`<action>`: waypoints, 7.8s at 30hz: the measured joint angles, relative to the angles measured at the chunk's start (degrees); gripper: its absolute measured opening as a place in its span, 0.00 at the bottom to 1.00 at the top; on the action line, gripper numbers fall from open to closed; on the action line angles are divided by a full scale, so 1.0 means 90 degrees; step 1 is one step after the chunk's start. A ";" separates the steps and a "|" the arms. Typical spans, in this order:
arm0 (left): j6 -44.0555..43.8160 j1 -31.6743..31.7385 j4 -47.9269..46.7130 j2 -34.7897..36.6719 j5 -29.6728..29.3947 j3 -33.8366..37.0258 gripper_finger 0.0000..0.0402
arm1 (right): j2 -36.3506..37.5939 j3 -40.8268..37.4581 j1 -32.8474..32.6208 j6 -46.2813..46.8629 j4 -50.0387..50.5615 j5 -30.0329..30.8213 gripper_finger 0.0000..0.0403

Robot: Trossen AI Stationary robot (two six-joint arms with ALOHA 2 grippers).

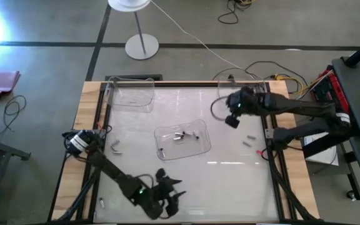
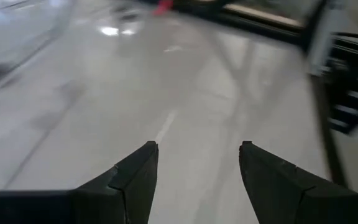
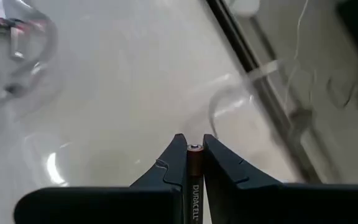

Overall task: Sort batteries
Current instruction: Put the black battery into the top right transparent bin, then put the silver battery into the middle transparent bin

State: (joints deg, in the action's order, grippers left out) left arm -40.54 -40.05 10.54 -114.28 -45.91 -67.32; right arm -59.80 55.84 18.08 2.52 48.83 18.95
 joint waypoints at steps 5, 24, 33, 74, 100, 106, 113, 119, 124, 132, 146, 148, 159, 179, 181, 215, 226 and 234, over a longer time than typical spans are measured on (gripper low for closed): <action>0.1812 0.0118 0.1418 0.0000 0.0712 0.0245 0.51 | 0.0434 -0.0129 0.0870 0.0074 0.0228 -0.0175 0.06; 0.3792 -0.0130 0.4746 0.0241 -0.0314 0.2387 0.51 | -0.2195 -0.0333 0.4012 0.1474 -0.1488 -0.1895 0.06; 0.4508 -0.0243 0.4807 0.0619 -0.0342 0.2520 0.51 | -0.3563 0.0281 0.4444 0.1951 -0.1716 -0.1941 0.06; 0.1211 -0.0979 0.1049 0.2636 0.0397 0.2219 0.39 | 0.0675 -0.0080 0.1703 0.0498 -0.2159 -0.0602 0.60; -0.5144 -0.1098 -0.6866 0.0656 0.7487 -0.1391 0.39 | 0.0956 -0.1241 -0.2381 0.0208 -0.3842 -0.0555 0.61; -0.4675 -0.1079 -0.7488 0.0690 0.8929 -0.1247 0.39 | 0.0715 -0.1244 -0.2695 0.0196 -0.3844 -0.0555 0.65; -0.4291 -0.1076 -0.7603 0.0687 0.9192 -0.1189 0.50 | 0.0672 -0.1280 -0.3175 0.0307 -0.3833 -0.0470 0.67; -0.3809 -0.1140 -0.7878 0.0687 0.9164 -0.0887 0.57 | 0.0670 -0.1417 -0.3494 0.0706 -0.3831 -0.0409 0.66; -0.3377 -0.1176 -0.7845 0.0682 0.9163 -0.0448 0.56 | 0.0677 -0.1630 -0.3735 0.1139 -0.3811 -0.0410 0.65; -0.2907 -0.1244 -0.7834 0.0682 0.9196 0.0124 0.59 | 0.0667 -0.1843 -0.3967 0.1608 -0.3811 -0.0289 0.67; -0.3392 -0.0745 -0.6972 0.0704 1.0127 0.0737 0.77 | 0.0667 -0.1851 -0.4011 0.1489 -0.3821 -0.0205 0.68; -0.3355 -0.0626 -0.6988 0.0704 1.0148 0.0756 0.77 | 0.0668 -0.1851 -0.4011 0.1541 -0.3817 -0.0205 0.67; -0.3450 -0.0586 -0.6478 0.0702 1.0370 0.1362 0.76 | 0.0670 -0.1861 -0.4026 0.1748 -0.3799 -0.0215 0.69; -0.3786 -0.1026 -0.6060 0.0669 1.0291 0.1624 0.76 | 0.0670 -0.1873 -0.4038 0.1902 -0.3789 -0.0268 0.67; -0.3800 -0.1064 -0.6066 0.0644 1.0177 0.1622 0.76 | 0.0670 -0.1873 -0.4038 0.1900 -0.3789 -0.0268 0.66; -0.3625 -0.0794 -0.6918 0.1567 0.6915 0.0483 0.52 | 0.0476 -0.2223 -0.4963 -0.0707 -0.6336 0.0076 0.59; -0.3051 -0.0125 -0.6151 0.3265 0.3298 -0.0030 0.52 | -0.1593 -0.2588 -0.5760 -0.2680 -1.0604 0.0070 0.62; -0.1316 0.0589 -0.4702 0.3845 0.2700 0.0330 0.52 | -0.3113 -0.1530 -0.5669 -0.4123 -1.1023 0.1060 0.61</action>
State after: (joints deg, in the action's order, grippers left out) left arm -52.38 -34.75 -31.78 -79.68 -21.61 -64.35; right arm -87.83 42.07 -32.94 -34.59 -50.38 28.49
